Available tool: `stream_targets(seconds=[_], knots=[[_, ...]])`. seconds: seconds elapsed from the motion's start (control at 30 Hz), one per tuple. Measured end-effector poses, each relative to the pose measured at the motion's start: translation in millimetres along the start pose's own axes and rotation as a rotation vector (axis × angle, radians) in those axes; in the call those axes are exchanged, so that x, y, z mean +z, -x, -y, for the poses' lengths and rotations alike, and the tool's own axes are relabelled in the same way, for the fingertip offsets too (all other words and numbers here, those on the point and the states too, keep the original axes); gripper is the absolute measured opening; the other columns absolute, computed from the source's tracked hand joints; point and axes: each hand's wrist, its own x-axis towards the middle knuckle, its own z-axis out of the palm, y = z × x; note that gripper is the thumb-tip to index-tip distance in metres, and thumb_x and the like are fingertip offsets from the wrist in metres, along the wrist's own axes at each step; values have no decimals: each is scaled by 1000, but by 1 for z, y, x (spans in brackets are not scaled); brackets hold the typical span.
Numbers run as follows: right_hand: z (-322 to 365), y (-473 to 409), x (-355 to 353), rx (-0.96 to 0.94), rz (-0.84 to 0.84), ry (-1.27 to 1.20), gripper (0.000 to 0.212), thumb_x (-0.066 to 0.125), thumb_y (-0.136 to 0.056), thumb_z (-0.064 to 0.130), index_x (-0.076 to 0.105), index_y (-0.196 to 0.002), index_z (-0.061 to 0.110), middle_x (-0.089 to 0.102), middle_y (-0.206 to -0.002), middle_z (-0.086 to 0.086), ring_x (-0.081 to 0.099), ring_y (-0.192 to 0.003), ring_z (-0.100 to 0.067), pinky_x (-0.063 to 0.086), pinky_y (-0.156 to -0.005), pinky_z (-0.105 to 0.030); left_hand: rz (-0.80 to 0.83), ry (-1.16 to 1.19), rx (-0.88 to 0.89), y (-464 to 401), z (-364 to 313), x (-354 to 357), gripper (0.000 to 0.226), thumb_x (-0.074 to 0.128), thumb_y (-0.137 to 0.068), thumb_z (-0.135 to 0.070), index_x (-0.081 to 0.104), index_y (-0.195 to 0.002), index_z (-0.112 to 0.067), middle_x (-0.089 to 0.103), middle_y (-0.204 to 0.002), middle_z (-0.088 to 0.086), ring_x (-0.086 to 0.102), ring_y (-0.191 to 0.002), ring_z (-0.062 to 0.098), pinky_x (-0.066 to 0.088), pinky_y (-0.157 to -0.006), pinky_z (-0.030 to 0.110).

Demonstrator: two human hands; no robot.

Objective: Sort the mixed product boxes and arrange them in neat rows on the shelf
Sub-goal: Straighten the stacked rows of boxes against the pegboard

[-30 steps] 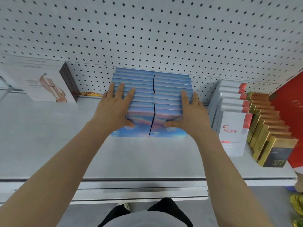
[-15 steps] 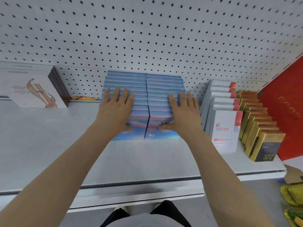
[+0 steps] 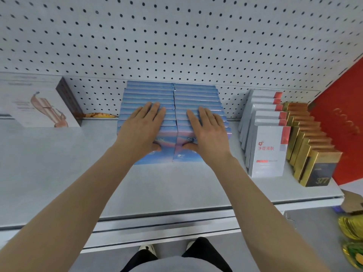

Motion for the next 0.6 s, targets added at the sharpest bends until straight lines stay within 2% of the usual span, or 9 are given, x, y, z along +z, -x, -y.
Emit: stream_targets(seconds=[0.13,0.23,0.33,0.4,0.47,0.53,0.6], knots=[[-6,3,-5,-30,80,-19,113,84,-52,66,49,-142,6,51,-139,-28,50,-130,-43,39,-108,-54,-14,11,6,-2,-7,-7,116,68,-73,-66,8,-154,-10,8,-162,13,3,-150,28,5,-121,39],[-21,13,-18,-39,119,-88,114,75,-66,66,28,-154,11,27,-158,-20,24,-147,-37,17,-119,-50,-106,39,21,0,-27,-12,113,65,-71,-71,17,-153,-9,16,-161,15,7,-150,32,7,-121,43],[-65,28,-35,-2,167,-190,111,76,-78,49,6,-158,20,0,-166,-8,-2,-153,-28,3,-122,-40,-305,141,95,-3,-63,-16,96,61,-75,-64,36,-147,-5,33,-154,17,24,-146,35,19,-119,46],[-108,42,-42,72,168,-202,112,81,-78,31,3,-158,22,-1,-166,-8,-3,-153,-28,5,-122,-39,-487,251,143,-11,-98,-16,72,63,-83,-46,47,-140,-4,46,-146,14,35,-141,32,29,-115,43],[-155,54,-46,184,172,-144,113,83,-77,25,4,-158,22,6,-165,-13,6,-152,-33,13,-122,-43,-593,385,172,-20,-143,-16,55,64,-85,-30,54,-133,-7,55,-136,10,47,-130,28,38,-107,36],[-197,65,-44,256,210,-80,115,84,-77,28,3,-158,22,10,-163,-18,13,-150,-37,21,-120,-47,-571,503,171,-33,-196,-11,57,72,-81,-25,54,-133,-9,57,-131,10,53,-120,28,43,-101,35],[-230,72,-38,253,274,-72,116,85,-75,31,4,-157,22,10,-162,-18,14,-149,-38,25,-119,-49,-387,634,64,-50,-243,6,75,78,-78,-28,43,-143,-10,49,-141,11,48,-126,28,40,-106,37]])
